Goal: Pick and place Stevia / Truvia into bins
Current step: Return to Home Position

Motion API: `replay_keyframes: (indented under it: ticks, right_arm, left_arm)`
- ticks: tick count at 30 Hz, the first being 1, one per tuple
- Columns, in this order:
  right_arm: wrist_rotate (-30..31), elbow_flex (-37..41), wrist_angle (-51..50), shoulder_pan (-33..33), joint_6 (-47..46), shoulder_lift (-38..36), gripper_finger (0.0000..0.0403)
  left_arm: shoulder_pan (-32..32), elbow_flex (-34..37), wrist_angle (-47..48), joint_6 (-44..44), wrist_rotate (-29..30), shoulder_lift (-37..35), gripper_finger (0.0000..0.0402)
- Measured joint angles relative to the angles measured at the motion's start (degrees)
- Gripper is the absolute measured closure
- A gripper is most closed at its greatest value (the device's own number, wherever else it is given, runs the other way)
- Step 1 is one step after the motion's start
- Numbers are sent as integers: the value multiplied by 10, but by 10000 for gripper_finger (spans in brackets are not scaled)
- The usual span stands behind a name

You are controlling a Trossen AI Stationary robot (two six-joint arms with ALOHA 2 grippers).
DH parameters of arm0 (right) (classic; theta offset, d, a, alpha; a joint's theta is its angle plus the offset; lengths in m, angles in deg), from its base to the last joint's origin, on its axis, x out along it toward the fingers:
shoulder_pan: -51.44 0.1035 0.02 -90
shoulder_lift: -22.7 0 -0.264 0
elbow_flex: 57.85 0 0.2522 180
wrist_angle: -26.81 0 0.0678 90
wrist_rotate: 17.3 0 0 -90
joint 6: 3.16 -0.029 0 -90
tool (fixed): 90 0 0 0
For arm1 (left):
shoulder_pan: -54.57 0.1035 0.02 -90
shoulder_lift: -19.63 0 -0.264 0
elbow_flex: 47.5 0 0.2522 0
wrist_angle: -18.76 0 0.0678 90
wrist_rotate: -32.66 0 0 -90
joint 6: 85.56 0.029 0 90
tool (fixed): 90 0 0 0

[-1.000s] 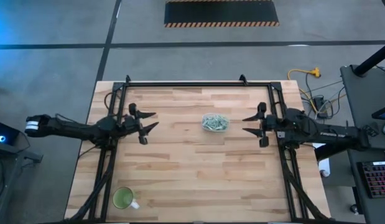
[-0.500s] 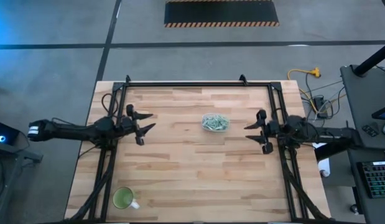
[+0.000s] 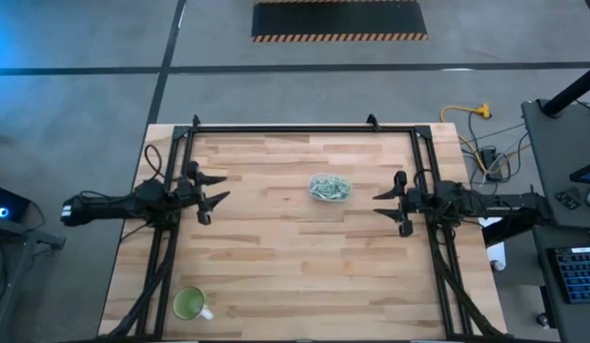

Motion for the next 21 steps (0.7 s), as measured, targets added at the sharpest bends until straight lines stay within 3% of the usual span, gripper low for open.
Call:
replay_keyframes:
  ticks: [7, 21]
  right_arm:
    - [27, -2, -25, 0, 35, -54, 248]
    - [26, -2, -30, 0, 41, -46, 251]
  left_arm:
    - [0, -2, 42, -2, -34, -17, 212]
    - [0, -1, 47, -1, -34, -13, 212]
